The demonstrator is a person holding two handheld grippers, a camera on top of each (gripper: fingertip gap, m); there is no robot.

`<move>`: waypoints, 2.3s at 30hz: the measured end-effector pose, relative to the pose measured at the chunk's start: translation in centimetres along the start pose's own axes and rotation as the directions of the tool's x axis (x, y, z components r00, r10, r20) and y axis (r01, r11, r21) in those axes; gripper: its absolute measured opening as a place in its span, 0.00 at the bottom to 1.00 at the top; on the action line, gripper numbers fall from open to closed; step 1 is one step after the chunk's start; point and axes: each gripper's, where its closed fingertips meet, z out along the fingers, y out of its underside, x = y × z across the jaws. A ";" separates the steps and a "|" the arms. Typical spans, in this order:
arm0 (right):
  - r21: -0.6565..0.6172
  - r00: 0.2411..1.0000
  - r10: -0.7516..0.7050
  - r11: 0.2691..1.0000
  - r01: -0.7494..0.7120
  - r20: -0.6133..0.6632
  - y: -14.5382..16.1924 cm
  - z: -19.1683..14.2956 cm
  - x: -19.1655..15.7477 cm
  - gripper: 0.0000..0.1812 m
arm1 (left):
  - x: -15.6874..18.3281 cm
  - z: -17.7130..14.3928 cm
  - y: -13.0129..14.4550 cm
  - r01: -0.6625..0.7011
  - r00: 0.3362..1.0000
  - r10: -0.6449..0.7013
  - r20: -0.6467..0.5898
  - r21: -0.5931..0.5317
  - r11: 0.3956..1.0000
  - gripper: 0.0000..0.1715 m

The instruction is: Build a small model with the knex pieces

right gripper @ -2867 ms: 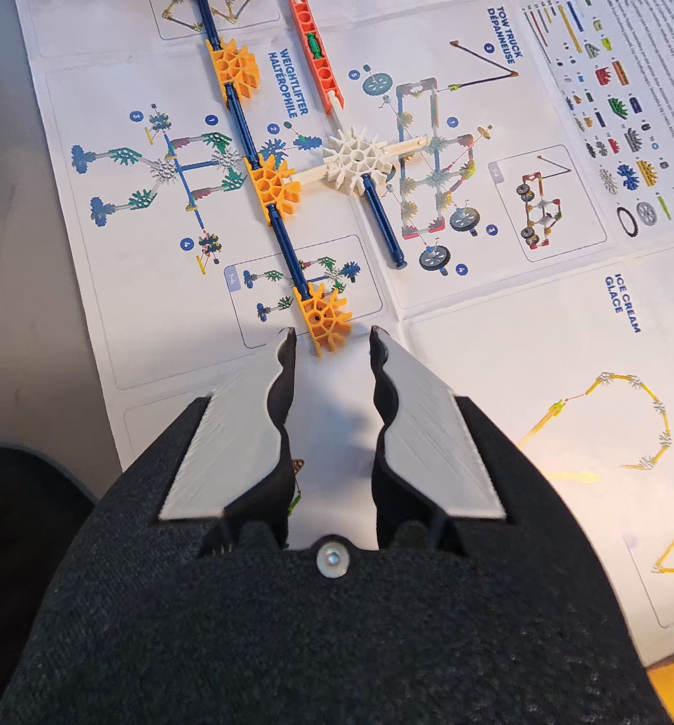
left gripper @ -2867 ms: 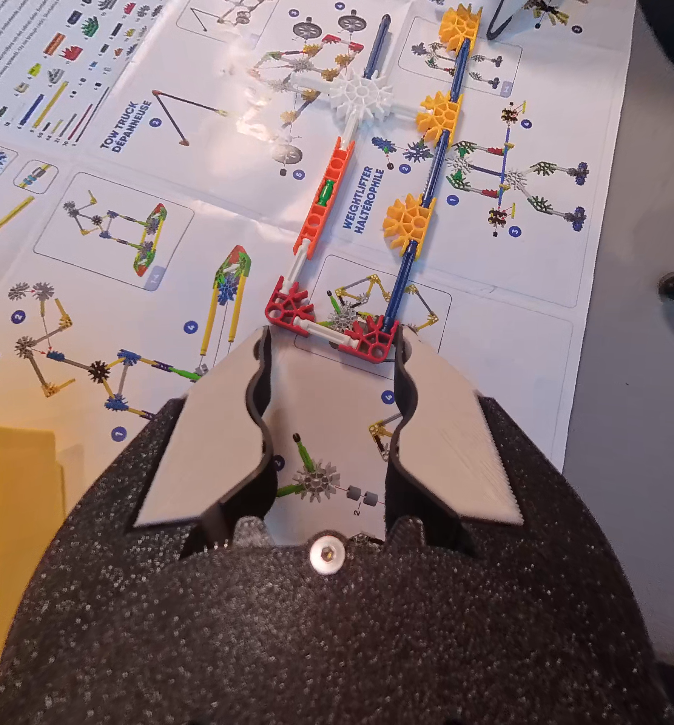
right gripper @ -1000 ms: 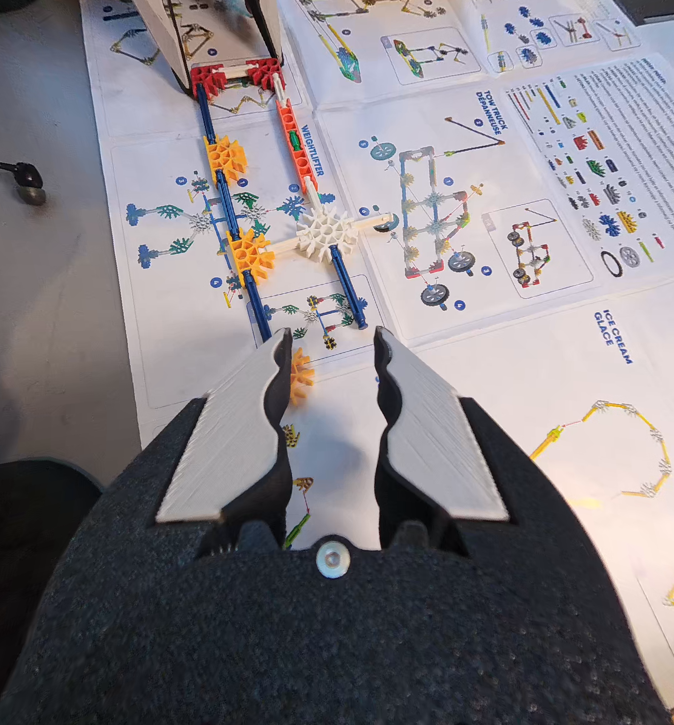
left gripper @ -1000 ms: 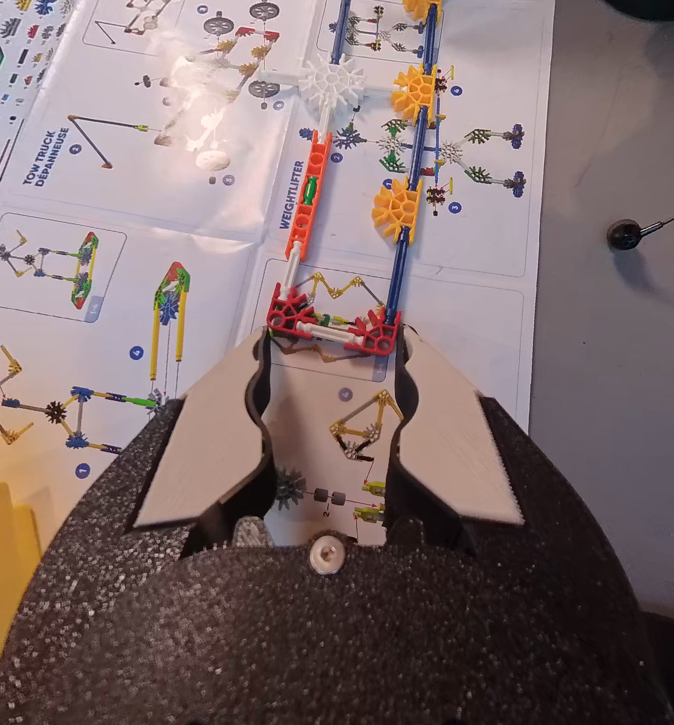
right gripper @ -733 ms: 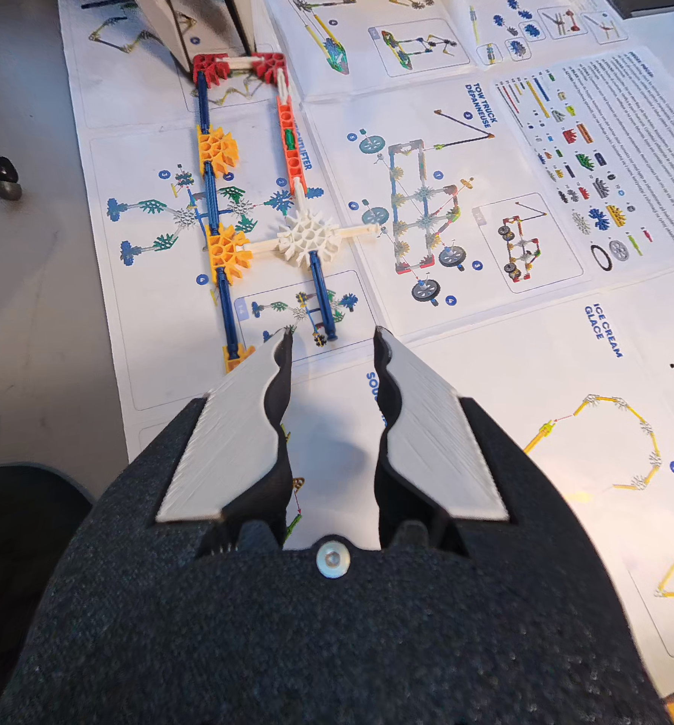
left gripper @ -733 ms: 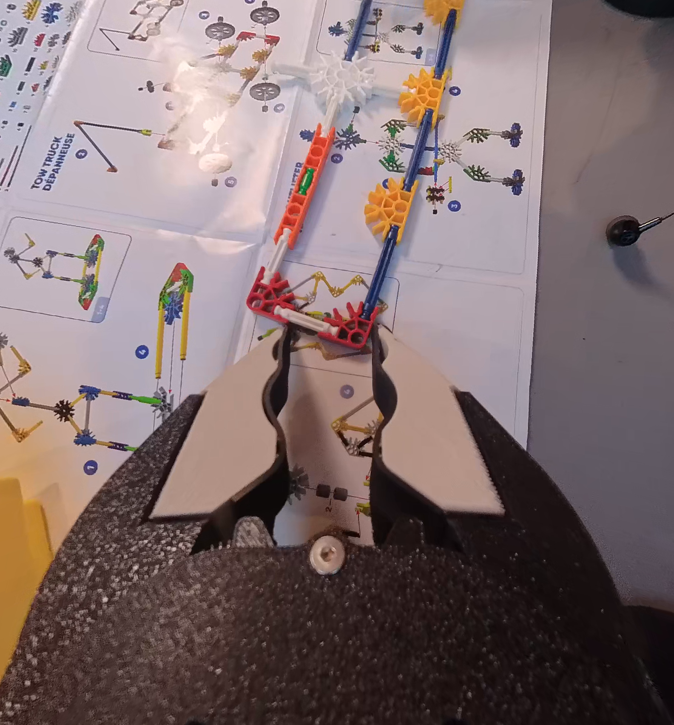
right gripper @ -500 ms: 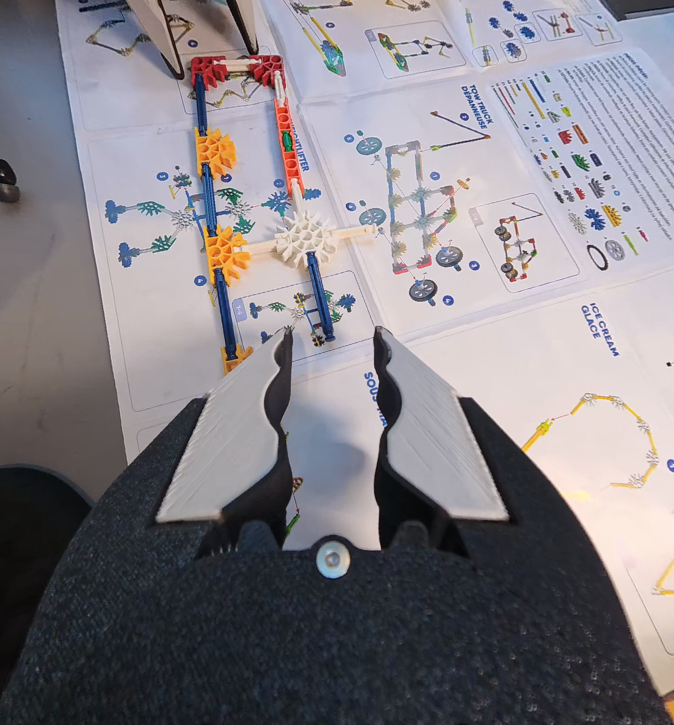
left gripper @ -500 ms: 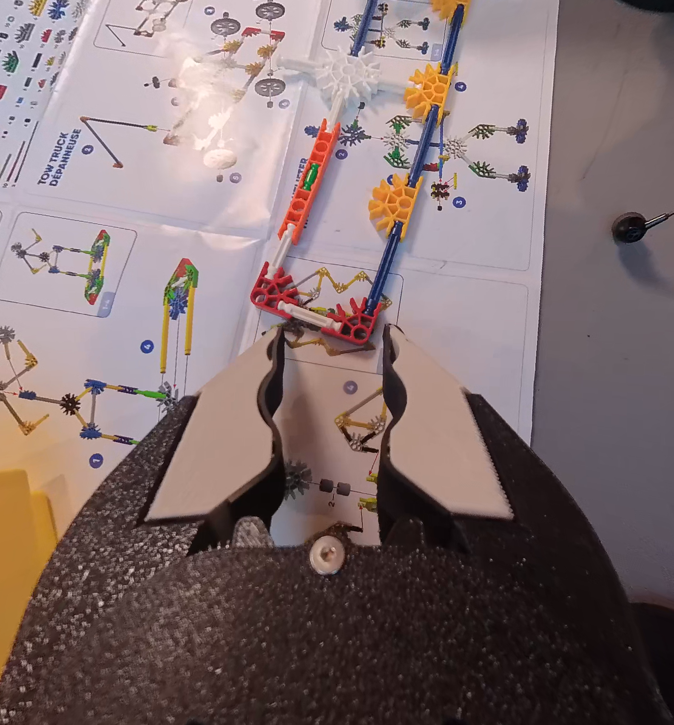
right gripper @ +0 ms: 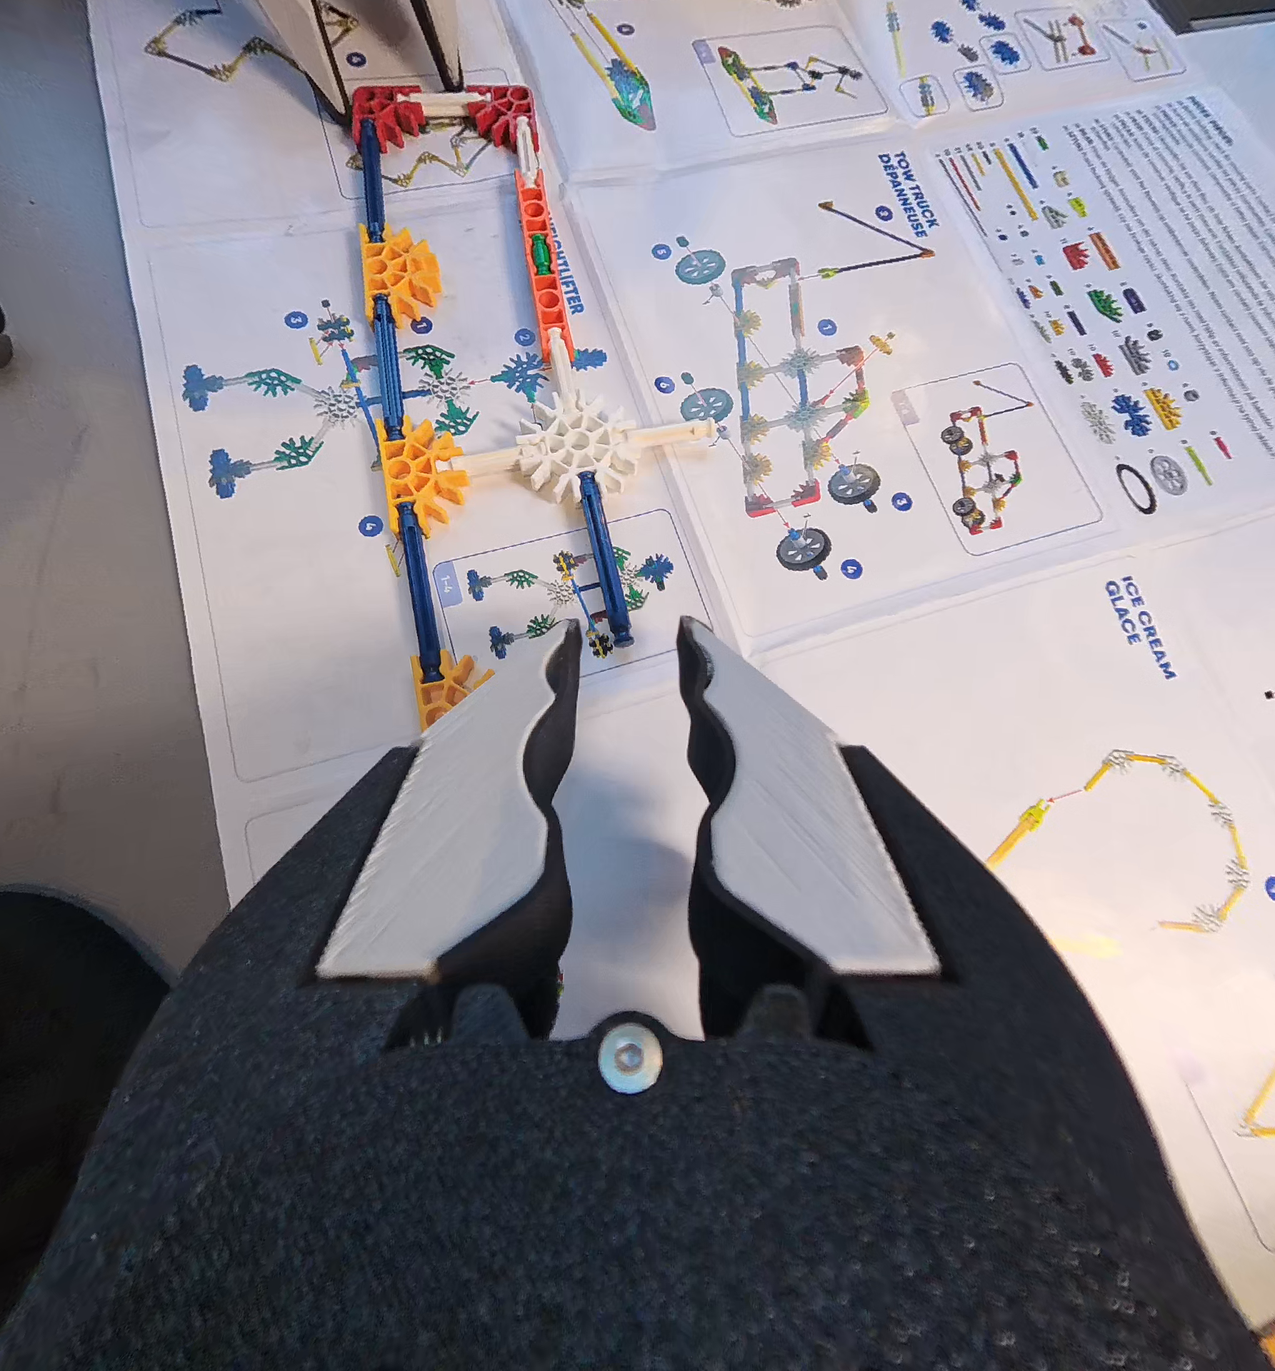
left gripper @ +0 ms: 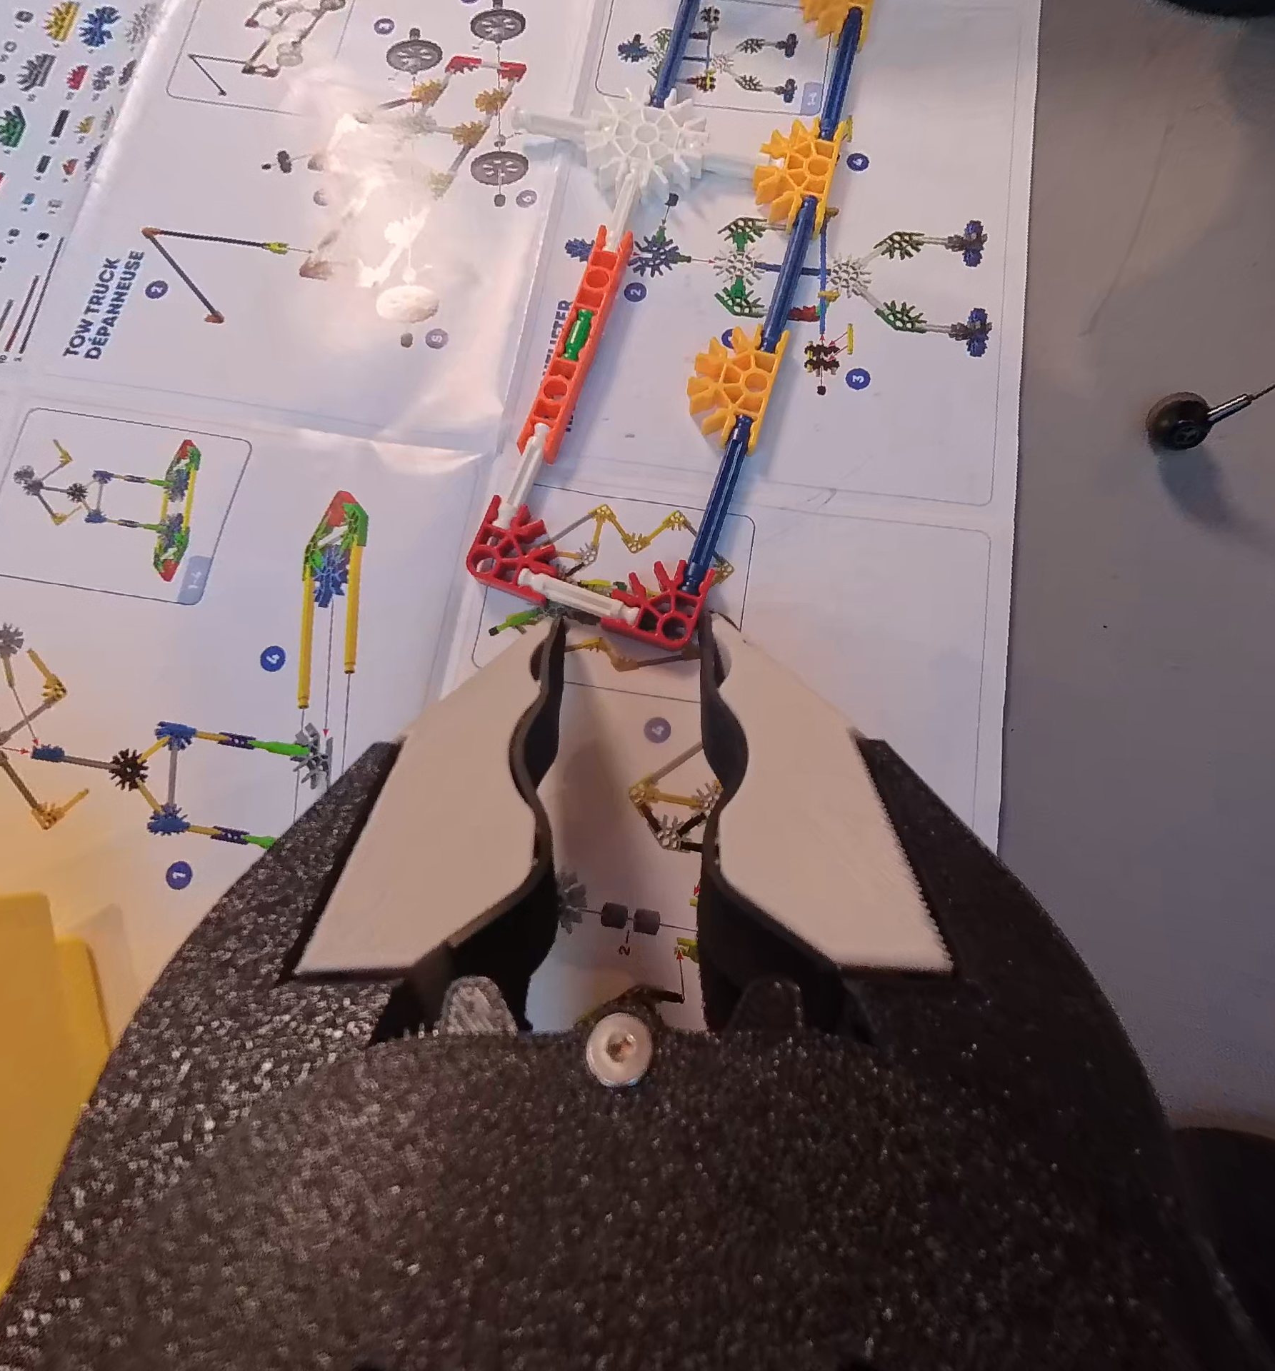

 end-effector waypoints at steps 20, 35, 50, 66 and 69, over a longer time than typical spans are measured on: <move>-0.044 0.999 -0.019 0.999 0.018 -0.029 0.1 1.3 0.1 0.05 | 0.8 -0.1 0.1 -0.010 0.999 0.010 -0.038 -0.010 1.000 0.14; -0.084 0.996 -0.064 0.995 0.060 -0.055 0.2 1.7 0.2 0.04 | -0.9 1.0 -1.4 -0.041 0.999 0.040 0.019 0.022 0.999 0.41; -0.085 0.997 -0.061 0.995 0.057 -0.049 0.2 1.6 0.0 0.03 | 0.4 1.4 -1.2 -0.023 1.000 0.023 0.004 -0.012 1.000 0.38; -0.072 0.996 -0.054 0.996 0.049 -0.064 0.2 1.6 0.2 0.04 | 0.4 1.5 -1.3 0.017 1.000 -0.017 0.013 -0.011 1.000 0.38; -0.065 0.996 -0.051 0.997 0.046 -0.069 0.1 1.6 0.4 0.04 | 0.4 1.5 -1.3 0.019 1.000 -0.019 0.009 0.003 1.000 0.38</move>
